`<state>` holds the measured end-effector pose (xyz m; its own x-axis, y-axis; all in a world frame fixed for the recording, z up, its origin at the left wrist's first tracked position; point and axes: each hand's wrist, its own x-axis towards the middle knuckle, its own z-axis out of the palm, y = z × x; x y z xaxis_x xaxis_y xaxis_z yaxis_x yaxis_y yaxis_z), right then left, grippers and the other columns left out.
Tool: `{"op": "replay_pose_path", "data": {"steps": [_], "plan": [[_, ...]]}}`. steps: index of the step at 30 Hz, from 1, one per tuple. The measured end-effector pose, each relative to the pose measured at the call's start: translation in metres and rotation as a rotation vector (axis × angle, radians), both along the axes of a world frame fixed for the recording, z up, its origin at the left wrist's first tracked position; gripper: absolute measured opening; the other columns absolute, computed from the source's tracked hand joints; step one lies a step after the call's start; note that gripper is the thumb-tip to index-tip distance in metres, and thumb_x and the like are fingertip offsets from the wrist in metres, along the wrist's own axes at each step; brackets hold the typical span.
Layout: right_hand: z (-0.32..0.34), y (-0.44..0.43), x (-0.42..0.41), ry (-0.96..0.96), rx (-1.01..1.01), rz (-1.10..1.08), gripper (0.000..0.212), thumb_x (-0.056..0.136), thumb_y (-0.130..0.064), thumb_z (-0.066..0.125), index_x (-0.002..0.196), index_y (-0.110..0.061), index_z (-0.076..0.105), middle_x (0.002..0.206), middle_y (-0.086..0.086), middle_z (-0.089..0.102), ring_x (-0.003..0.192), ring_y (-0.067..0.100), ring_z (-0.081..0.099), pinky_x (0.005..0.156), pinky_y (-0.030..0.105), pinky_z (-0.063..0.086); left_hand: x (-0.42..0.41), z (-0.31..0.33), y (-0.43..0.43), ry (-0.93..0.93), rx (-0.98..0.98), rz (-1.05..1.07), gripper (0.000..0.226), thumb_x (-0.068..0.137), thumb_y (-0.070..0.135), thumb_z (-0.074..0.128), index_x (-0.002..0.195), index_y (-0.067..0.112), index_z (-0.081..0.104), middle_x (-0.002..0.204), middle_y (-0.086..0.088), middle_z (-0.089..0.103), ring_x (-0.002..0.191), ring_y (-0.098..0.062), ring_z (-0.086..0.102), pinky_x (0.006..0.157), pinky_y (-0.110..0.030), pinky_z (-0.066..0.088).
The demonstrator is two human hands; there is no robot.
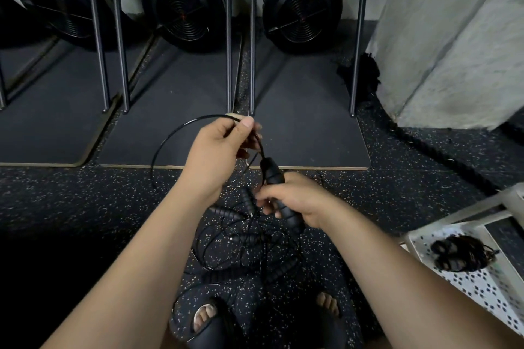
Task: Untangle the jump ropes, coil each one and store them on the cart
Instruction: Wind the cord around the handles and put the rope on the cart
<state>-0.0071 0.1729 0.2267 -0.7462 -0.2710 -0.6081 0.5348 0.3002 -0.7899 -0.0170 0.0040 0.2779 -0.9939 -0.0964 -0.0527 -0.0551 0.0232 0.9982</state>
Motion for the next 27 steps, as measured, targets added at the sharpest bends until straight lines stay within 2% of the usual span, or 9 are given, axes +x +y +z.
{"op": "replay_pose_path", "data": {"steps": [4, 8, 10, 13, 16, 18, 20, 23, 27], "plan": [[-0.001, -0.001, 0.0, 0.017, 0.046, 0.022, 0.008, 0.094, -0.015, 0.076, 0.097, -0.008, 0.073, 0.082, 0.005, 0.079, 0.069, 0.016, 0.069, 0.066, 0.031, 0.049, -0.002, -0.003, -0.004, 0.003, -0.045, 0.053, 0.027, 0.109, 0.03, 0.061, 0.105, 0.009, 0.076, 0.09, -0.001, 0.079, 0.082, -0.014, 0.075, 0.076, -0.033, 0.059], [0.007, 0.001, 0.002, -0.002, 0.011, -0.014, 0.008, 0.093, -0.012, 0.076, 0.099, -0.007, 0.071, 0.08, 0.007, 0.078, 0.061, 0.014, 0.067, 0.056, 0.024, 0.049, -0.006, -0.021, -0.009, -0.036, -0.297, 0.0, 0.043, 0.107, 0.054, 0.057, 0.092, 0.018, 0.074, 0.085, 0.0, 0.08, 0.086, -0.024, 0.077, 0.085, -0.047, 0.059], [0.014, 0.005, -0.001, 0.018, -0.023, -0.093, 0.009, 0.092, -0.006, 0.074, 0.1, -0.005, 0.07, 0.079, 0.009, 0.077, 0.059, 0.014, 0.066, 0.05, 0.022, 0.048, -0.007, -0.028, -0.007, -0.118, -0.351, -0.08, 0.053, 0.105, 0.064, 0.051, 0.093, 0.019, 0.076, 0.083, 0.002, 0.081, 0.084, -0.021, 0.078, 0.084, -0.043, 0.058], [0.03, 0.014, -0.008, 0.072, -0.082, -0.177, 0.008, 0.089, -0.002, 0.072, 0.096, -0.004, 0.071, 0.077, 0.01, 0.075, 0.06, 0.016, 0.064, 0.052, 0.023, 0.047, -0.004, -0.034, 0.001, -0.202, -0.406, -0.206, 0.058, 0.104, 0.067, 0.048, 0.095, 0.019, 0.079, 0.087, 0.005, 0.082, 0.085, -0.012, 0.078, 0.082, -0.034, 0.052], [0.047, 0.028, -0.012, 0.126, -0.139, -0.223, 0.004, 0.09, -0.003, 0.073, 0.092, -0.006, 0.071, 0.075, 0.008, 0.073, 0.06, 0.015, 0.062, 0.056, 0.025, 0.046, 0.0, -0.037, 0.008, -0.256, -0.303, -0.357, 0.06, 0.101, 0.073, 0.046, 0.108, 0.023, 0.078, 0.101, 0.005, 0.082, 0.096, -0.013, 0.079, 0.092, -0.037, 0.054], [0.057, 0.038, -0.013, 0.149, -0.198, -0.26, 0.004, 0.092, -0.003, 0.072, 0.093, -0.005, 0.07, 0.074, 0.008, 0.071, 0.06, 0.015, 0.059, 0.054, 0.024, 0.046, 0.003, -0.038, 0.015, -0.304, -0.211, -0.431, 0.053, 0.105, 0.066, 0.046, 0.115, 0.022, 0.075, 0.107, 0.003, 0.082, 0.102, -0.016, 0.079, 0.092, -0.037, 0.054], [0.066, 0.047, -0.014, 0.162, -0.288, -0.309, 0.005, 0.094, -0.003, 0.071, 0.092, -0.006, 0.07, 0.073, 0.007, 0.069, 0.06, 0.015, 0.058, 0.053, 0.023, 0.046, 0.007, -0.042, 0.024, -0.314, -0.189, -0.51, 0.034, 0.11, 0.047, 0.052, 0.121, 0.024, 0.074, 0.111, 0.007, 0.081, 0.106, -0.014, 0.077, 0.092, -0.035, 0.053], [0.08, 0.057, -0.016, 0.183, -0.429, -0.393, 0.013, 0.094, -0.004, 0.071, 0.084, -0.01, 0.07, 0.073, 0.006, 0.067, 0.06, 0.015, 0.055, 0.053, 0.023, 0.046, 0.013, -0.05, 0.035, -0.235, -0.302, -0.635, 0.016, 0.106, 0.028, 0.066, 0.118, 0.028, 0.076, 0.11, 0.015, 0.079, 0.101, 0.0, 0.071, 0.085, -0.022, 0.05], [0.099, 0.065, -0.016, 0.176, -0.634, -0.515, 0.013, 0.096, -0.007, 0.069, 0.085, -0.013, 0.064, 0.073, 0.002, 0.061, 0.06, 0.011, 0.052, 0.054, 0.022, 0.044, 0.016, -0.066, 0.036, -0.119, -0.568, -0.689, 0.01, 0.105, 0.031, 0.069, 0.107, 0.034, 0.078, 0.104, 0.019, 0.079, 0.101, 0.001, 0.072, 0.097, -0.027, 0.055]]}}
